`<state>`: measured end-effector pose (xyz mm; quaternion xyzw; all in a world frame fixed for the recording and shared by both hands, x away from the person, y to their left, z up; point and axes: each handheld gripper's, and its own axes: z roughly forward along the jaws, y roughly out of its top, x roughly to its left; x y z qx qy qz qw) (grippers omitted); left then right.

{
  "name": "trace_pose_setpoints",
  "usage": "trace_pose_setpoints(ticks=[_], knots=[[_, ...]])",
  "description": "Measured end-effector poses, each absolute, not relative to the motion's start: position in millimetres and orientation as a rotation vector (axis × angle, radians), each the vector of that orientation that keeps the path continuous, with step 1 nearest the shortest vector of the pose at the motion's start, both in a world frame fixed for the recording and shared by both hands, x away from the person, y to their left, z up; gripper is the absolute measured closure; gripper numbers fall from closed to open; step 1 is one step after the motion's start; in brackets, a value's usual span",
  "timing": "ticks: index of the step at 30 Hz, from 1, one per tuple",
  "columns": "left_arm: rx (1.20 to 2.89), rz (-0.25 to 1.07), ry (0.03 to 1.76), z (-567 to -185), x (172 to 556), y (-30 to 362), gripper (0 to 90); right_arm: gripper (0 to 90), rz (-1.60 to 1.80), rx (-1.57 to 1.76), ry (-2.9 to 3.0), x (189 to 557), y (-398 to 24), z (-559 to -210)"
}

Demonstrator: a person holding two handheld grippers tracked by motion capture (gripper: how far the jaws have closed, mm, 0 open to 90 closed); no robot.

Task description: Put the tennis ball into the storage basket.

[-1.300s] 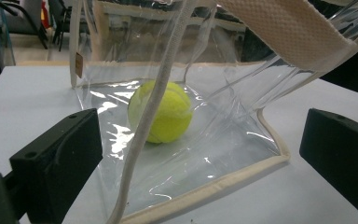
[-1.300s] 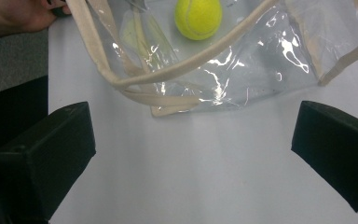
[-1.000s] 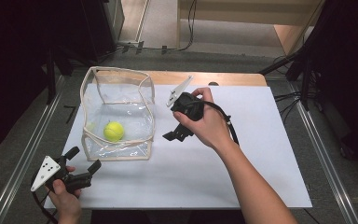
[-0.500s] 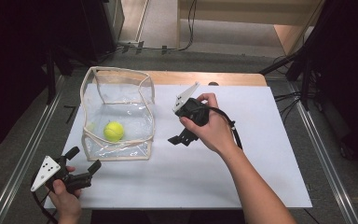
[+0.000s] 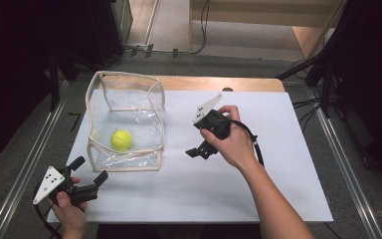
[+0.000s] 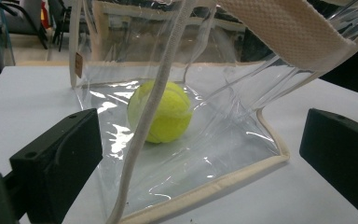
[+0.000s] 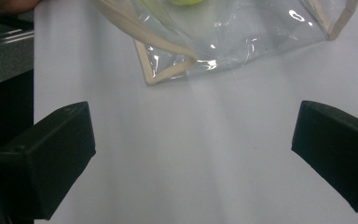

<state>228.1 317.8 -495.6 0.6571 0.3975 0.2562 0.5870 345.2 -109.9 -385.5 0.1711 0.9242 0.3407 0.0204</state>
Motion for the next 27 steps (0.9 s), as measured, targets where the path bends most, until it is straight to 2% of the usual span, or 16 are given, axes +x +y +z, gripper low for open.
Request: trace_pose_setpoints(ticks=[27], knots=[[1.532,0.599,0.928,-496,228,317,0.0,0.0,1.141,0.645,2.815,331,-143,-419]])
